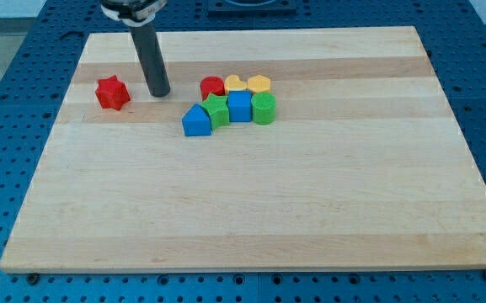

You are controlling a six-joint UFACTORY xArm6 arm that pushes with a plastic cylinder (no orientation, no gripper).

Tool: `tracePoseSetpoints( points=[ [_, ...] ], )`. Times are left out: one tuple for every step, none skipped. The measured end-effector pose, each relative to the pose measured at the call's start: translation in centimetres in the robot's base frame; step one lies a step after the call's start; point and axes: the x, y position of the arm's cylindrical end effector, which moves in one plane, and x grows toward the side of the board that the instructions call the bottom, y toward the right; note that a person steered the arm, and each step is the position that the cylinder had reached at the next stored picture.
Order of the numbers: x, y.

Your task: Move the red star towards center left

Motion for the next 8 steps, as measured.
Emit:
tracePoseSetpoints(
  points=[
    [-0.1, -3.5],
    [-0.1, -7.6],
    [0.1, -9.7],
    [0.2, -9.0],
    [0.2, -4.2],
    [1.2, -3.3],
    [1.4, -7.3],
    [1.4, -10.5]
  ],
)
